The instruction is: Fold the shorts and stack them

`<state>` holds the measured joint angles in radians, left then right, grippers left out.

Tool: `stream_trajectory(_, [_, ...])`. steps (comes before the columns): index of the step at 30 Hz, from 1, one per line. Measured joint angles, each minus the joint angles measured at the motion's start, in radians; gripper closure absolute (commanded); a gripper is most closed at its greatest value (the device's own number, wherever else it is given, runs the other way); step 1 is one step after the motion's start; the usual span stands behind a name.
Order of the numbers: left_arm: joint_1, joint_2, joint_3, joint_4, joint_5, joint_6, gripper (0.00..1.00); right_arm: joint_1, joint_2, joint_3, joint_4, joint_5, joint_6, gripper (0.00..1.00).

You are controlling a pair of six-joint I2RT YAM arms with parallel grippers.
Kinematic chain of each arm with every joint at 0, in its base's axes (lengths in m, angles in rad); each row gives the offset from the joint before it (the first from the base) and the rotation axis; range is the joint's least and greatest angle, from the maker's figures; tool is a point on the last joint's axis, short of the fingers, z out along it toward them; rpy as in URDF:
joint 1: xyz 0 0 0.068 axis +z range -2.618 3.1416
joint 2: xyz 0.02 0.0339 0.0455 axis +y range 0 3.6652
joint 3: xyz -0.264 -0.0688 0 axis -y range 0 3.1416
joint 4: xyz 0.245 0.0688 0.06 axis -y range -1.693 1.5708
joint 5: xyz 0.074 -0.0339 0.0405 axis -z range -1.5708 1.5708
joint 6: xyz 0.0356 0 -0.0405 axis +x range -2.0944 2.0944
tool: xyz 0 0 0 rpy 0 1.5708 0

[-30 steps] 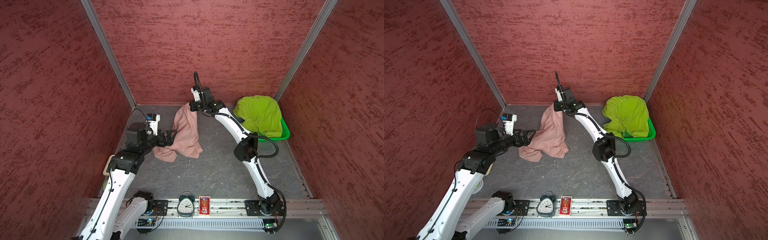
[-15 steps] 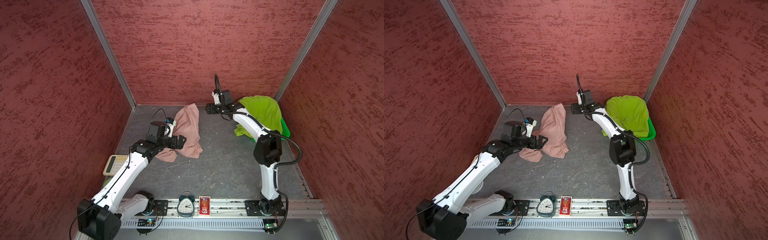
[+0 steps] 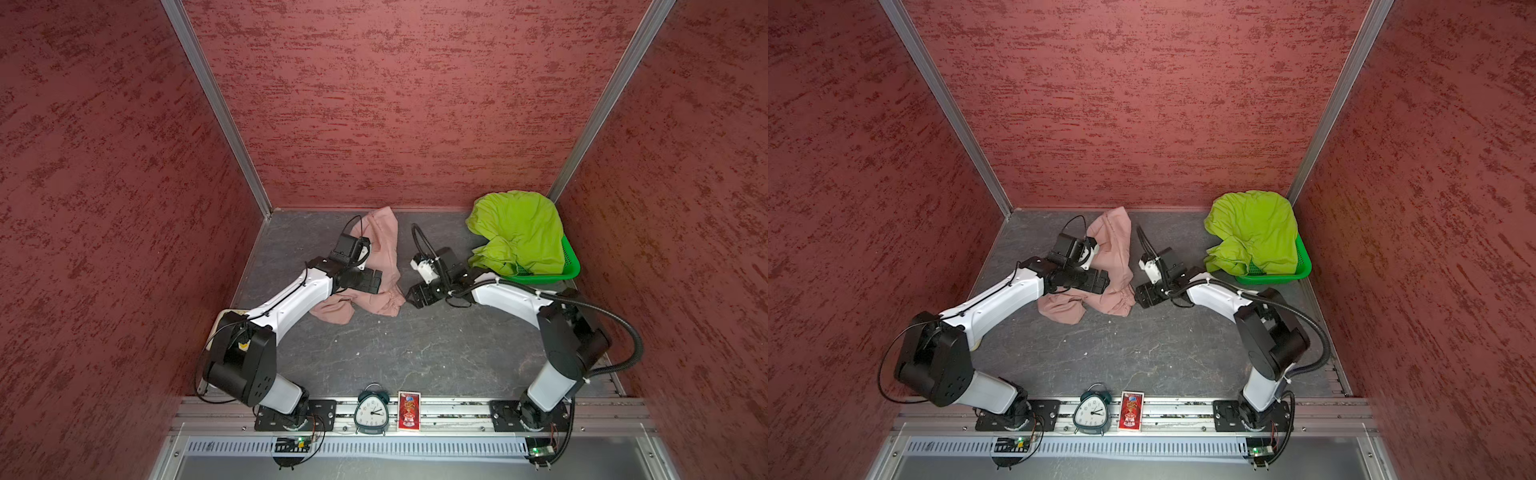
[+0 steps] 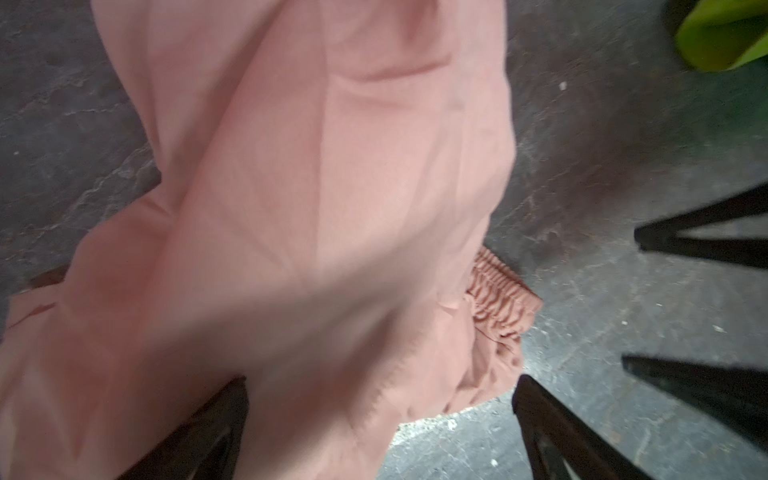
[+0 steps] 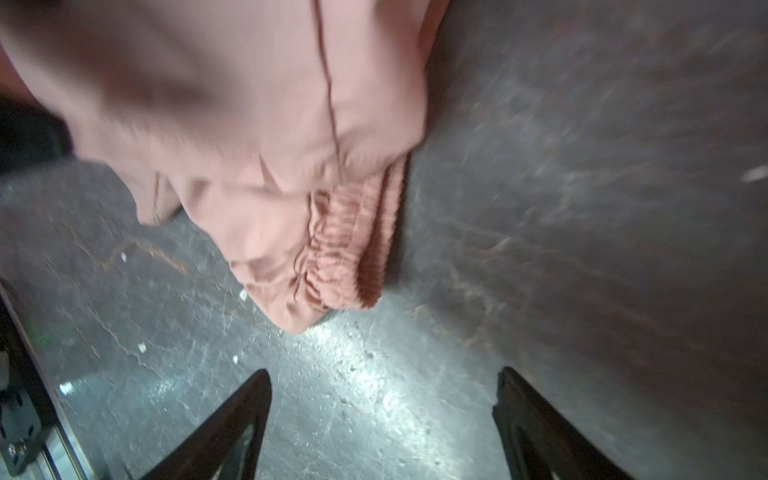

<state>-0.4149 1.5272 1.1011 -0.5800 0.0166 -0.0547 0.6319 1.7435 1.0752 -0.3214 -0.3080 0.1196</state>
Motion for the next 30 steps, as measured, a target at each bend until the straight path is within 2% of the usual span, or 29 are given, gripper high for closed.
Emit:
stream_trajectory(3, [0.008, 0.051, 0.028, -0.003, -0.052, 0.003, 0.1, 0.037, 0.046, -0.002, 0.055, -0.019, 0.005, 0.19])
stream_trajectory(5, [0.019, 0.077, 0.043, -0.003, -0.069, 0.006, 0.26, 0.042, 0.071, -0.002, 0.106, -0.031, 0.013, 0.23])
stream_trajectory(8, [0.042, 0.093, 0.051, -0.003, -0.074, -0.002, 0.53, 0.043, 0.119, 0.0, 0.187, -0.039, 0.03, 0.34])
stream_trajectory(10, [0.068, 0.093, 0.052, -0.003, -0.066, -0.008, 0.62, 0.043, 0.149, 0.001, 0.225, -0.039, 0.042, 0.5])
stream_trajectory(12, [0.098, 0.093, 0.053, -0.003, -0.056, -0.014, 0.93, 0.043, 0.169, 0.001, 0.251, -0.039, 0.054, 0.72])
stream_trajectory(13, [0.116, 0.092, 0.053, -0.003, -0.048, -0.013, 1.0, 0.043, 0.175, 0.001, 0.262, -0.04, 0.055, 0.82])
stream_trajectory(15, [0.161, 0.089, 0.06, -0.003, -0.035, -0.015, 1.0, 0.042, 0.179, 0.001, 0.28, -0.043, 0.063, 1.0])
stream_trajectory(20, [0.254, 0.09, 0.125, 0.009, 0.004, -0.011, 1.0, 0.047, 0.118, -0.053, 0.322, -0.057, 0.087, 1.0])
stream_trajectory(24, [0.272, 0.123, 0.248, 0.019, 0.009, 0.011, 1.0, 0.115, -0.002, -0.123, 0.278, -0.038, 0.09, 1.0])
stream_trajectory(26, [0.274, 0.148, 0.297, 0.029, 0.016, 0.018, 1.0, 0.19, -0.029, -0.122, 0.263, -0.041, 0.091, 0.85])
stream_trajectory(27, [0.276, 0.158, 0.315, 0.032, 0.028, 0.019, 0.9, 0.228, -0.032, -0.117, 0.259, -0.053, 0.093, 0.71])
stream_trajectory(28, [0.28, 0.164, 0.324, 0.035, 0.036, 0.021, 0.72, 0.256, -0.032, -0.113, 0.254, -0.067, 0.088, 0.62])
stream_trajectory(29, [0.284, 0.165, 0.327, 0.034, 0.048, 0.02, 0.48, 0.29, -0.031, -0.105, 0.243, -0.089, 0.088, 0.54])
stream_trajectory(30, [0.291, 0.161, 0.327, 0.031, 0.058, 0.021, 0.28, 0.318, -0.031, -0.095, 0.235, -0.113, 0.086, 0.45])
